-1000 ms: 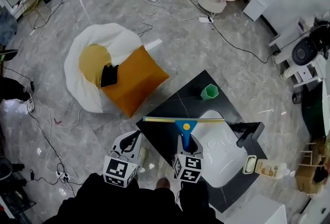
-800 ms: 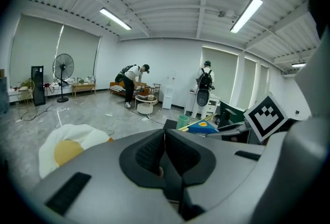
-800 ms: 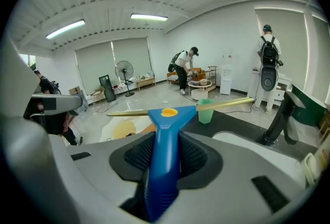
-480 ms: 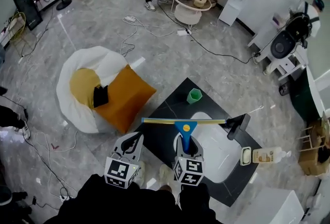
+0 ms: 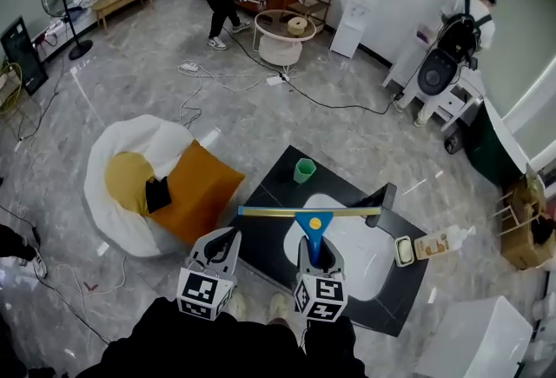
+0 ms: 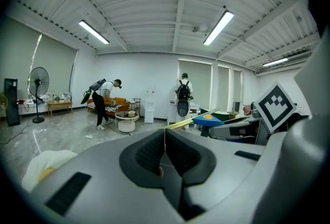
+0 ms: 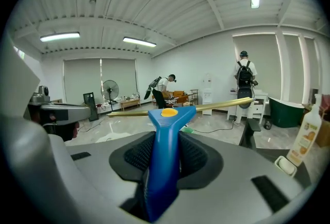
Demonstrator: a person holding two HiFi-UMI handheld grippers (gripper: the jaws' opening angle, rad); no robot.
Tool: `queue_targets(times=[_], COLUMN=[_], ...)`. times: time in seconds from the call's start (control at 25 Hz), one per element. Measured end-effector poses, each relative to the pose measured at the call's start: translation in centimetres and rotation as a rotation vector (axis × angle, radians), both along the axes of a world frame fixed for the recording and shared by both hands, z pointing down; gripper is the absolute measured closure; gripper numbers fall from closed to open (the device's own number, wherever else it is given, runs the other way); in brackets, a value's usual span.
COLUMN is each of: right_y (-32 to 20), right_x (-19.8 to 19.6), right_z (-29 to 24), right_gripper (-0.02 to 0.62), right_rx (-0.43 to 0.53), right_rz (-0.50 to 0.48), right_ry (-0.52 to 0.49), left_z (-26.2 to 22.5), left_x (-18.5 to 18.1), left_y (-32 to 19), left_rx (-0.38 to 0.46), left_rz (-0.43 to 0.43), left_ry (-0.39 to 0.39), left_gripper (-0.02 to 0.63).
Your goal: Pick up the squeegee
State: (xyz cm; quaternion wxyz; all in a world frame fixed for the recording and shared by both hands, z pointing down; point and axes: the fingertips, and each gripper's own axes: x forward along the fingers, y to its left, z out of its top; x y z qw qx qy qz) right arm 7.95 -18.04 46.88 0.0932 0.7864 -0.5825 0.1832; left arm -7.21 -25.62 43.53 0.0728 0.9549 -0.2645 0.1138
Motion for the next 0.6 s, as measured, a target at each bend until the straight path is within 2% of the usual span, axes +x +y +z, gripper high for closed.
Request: queue_targets(times=[0.6], right_y=[10.8], right_x=[2.2], right_z=[-2.8], right_gripper=[0.451], right_rx=[0.062], right_rz=[0.217], right_ry=[0.043], left_z=[-2.5], left_x=[3.6], left_y=[5.5], left_rx=[0.055], left_rz=[0.181], left_ry=[0.028], left_gripper=[0.581])
